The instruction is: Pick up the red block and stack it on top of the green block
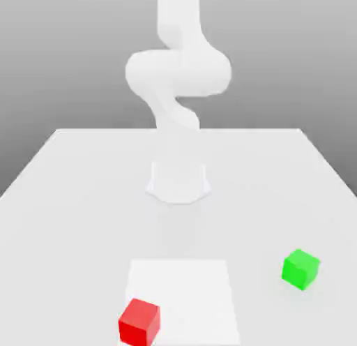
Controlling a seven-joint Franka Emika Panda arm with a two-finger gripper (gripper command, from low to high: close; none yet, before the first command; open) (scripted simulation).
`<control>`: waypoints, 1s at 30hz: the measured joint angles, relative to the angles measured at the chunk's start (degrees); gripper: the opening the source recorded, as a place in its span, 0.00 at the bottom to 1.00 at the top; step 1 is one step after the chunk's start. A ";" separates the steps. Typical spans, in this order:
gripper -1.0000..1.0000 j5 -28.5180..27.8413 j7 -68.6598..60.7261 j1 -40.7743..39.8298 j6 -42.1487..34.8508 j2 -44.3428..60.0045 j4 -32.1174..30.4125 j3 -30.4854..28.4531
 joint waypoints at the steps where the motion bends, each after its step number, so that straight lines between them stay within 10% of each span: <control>1: 0.50 -0.11 0.62 -0.39 0.83 2.26 -0.33 0.11; 29: 0.50 0.32 12.59 -6.32 25.60 60.56 -6.72 -0.44; 30: 0.00 0.39 12.54 -6.30 27.23 62.50 -6.44 -0.44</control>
